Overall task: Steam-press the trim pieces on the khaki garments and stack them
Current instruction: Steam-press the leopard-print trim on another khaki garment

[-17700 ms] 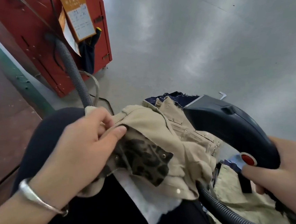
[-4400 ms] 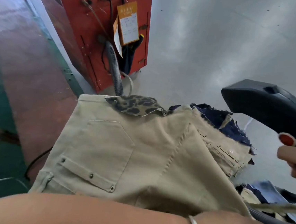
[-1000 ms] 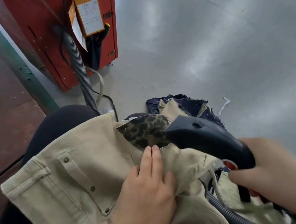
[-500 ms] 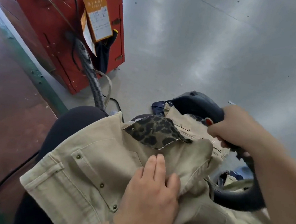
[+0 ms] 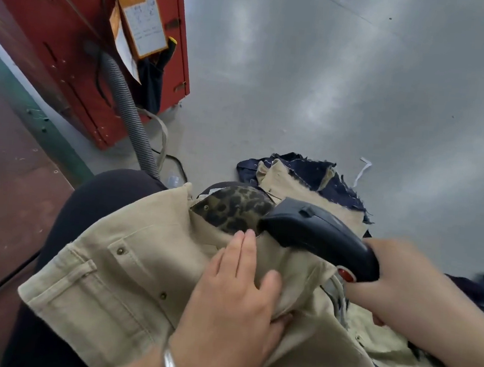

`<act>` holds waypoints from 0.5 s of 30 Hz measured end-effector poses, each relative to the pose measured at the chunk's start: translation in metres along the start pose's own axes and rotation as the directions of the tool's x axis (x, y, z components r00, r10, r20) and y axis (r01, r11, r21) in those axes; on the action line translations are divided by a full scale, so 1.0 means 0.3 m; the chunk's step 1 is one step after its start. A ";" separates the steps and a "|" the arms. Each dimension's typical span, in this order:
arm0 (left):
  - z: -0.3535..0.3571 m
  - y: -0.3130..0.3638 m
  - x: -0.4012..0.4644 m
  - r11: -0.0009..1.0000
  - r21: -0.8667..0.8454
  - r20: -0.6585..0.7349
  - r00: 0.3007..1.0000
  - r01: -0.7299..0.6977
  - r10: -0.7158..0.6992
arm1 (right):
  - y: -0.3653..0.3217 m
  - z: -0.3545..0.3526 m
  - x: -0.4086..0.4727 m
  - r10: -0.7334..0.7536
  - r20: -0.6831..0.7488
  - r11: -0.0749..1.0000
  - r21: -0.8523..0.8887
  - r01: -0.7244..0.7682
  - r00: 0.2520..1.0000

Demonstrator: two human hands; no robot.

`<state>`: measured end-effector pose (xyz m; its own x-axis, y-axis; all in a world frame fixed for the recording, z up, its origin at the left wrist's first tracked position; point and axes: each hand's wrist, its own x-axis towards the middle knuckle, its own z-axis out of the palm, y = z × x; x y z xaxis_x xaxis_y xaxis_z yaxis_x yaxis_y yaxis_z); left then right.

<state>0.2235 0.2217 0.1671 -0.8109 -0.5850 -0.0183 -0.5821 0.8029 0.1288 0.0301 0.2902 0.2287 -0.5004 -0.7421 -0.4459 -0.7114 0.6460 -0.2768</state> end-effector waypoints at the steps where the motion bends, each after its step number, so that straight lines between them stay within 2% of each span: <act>1: 0.015 0.000 0.000 1.000 0.009 -0.006 1.000 0.006 -0.006 | -0.005 0.008 0.015 0.010 -0.008 1.000 -0.004 -0.010 1.000; 7: 0.044 0.006 0.000 1.000 0.015 -0.005 1.000 0.000 0.000 | -0.071 -0.024 0.175 0.084 -0.059 0.996 0.040 -0.082 0.995; 11: 0.037 0.021 0.014 1.000 0.002 -0.011 1.000 0.015 -0.015 | -0.078 -0.102 0.157 0.031 -0.095 0.994 0.106 -0.021 0.995; 15: 0.040 0.029 0.022 1.000 -0.022 0.030 0.999 0.010 -0.009 | -0.128 -0.160 0.030 -0.146 -0.150 0.983 -0.131 0.127 0.978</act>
<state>0.2123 0.2263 0.1561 -0.8069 -0.5886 -0.0495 -0.5886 0.7944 0.1501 0.0292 0.2500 0.2761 -0.4593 -0.8470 -0.2676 -0.8276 0.5175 -0.2175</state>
